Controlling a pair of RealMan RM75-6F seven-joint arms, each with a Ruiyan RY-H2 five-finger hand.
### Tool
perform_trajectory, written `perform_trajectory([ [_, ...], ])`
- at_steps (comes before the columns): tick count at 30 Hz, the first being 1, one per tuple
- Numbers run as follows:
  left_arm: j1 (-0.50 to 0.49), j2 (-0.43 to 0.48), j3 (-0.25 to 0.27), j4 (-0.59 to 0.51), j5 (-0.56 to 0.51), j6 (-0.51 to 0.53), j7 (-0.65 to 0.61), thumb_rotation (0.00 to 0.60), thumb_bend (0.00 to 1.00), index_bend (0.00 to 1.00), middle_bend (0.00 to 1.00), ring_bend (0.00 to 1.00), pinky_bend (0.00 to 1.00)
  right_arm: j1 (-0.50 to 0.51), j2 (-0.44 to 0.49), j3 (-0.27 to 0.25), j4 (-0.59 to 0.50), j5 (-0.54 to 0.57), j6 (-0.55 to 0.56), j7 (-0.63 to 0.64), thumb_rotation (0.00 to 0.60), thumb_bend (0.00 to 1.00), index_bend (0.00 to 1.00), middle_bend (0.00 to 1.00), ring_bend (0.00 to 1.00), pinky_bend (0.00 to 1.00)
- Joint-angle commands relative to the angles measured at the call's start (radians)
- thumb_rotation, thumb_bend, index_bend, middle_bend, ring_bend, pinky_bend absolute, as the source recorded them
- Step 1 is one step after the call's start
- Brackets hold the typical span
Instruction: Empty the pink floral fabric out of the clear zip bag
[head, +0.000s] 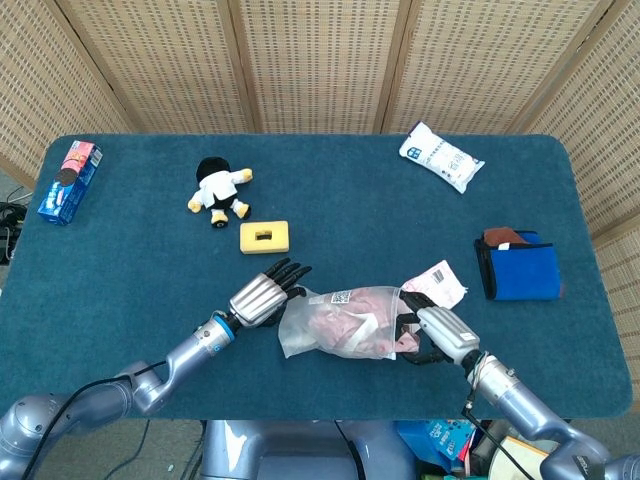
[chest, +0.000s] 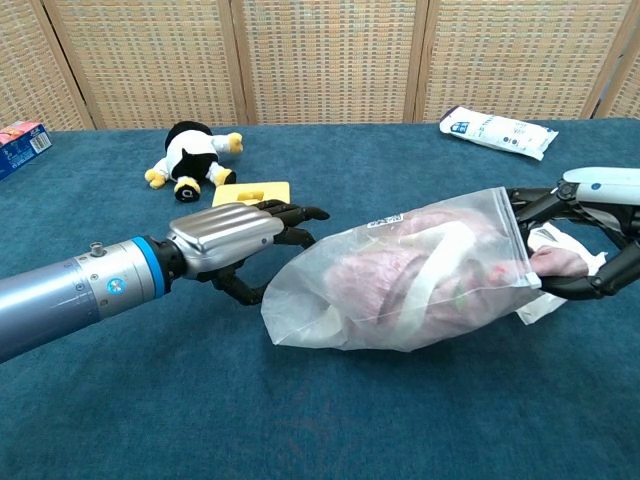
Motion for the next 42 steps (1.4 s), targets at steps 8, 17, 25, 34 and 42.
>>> perform_trajectory([
  [8, 0.002, -0.037, -0.008, 0.035, -0.012, 0.012, -0.023, 0.6, 0.54, 0.64, 0.0, 0.0, 0.01, -0.001, 0.007, 0.0, -0.015, 0.005, 0.004, -0.011, 0.6, 0.63, 0.69, 0.0, 0.0, 0.0],
  [17, 0.04, 0.041, 0.014, 0.036, -0.008, 0.054, -0.017, 0.6, 0.54, 0.66, 0.0, 0.0, 0.01, -0.019, 0.054, 0.01, -0.016, 0.001, 0.044, 0.026, 0.6, 0.63, 0.69, 0.0, 0.0, 0.0],
  [25, 0.073, 0.112, 0.024, 0.055, -0.012, 0.086, -0.072, 0.6, 0.54, 0.66, 0.0, 0.0, 0.01, -0.033, 0.098, 0.012, -0.017, -0.011, 0.068, 0.06, 0.6, 0.63, 0.69, 0.0, 0.0, 0.0],
  [34, 0.106, 0.176, 0.027, 0.111, -0.014, 0.132, -0.099, 0.6, 0.54, 0.66, 0.0, 0.0, 0.01, -0.043, 0.122, 0.022, 0.005, 0.003, 0.083, 0.089, 0.6, 0.63, 0.69, 0.0, 0.0, 0.0],
  [42, 0.171, 0.288, 0.021, 0.169, -0.04, 0.195, -0.203, 0.6, 0.54, 0.66, 0.0, 0.0, 0.01, -0.051, 0.145, 0.029, 0.048, 0.004, 0.089, 0.135, 0.6, 0.63, 0.69, 0.0, 0.0, 0.0],
])
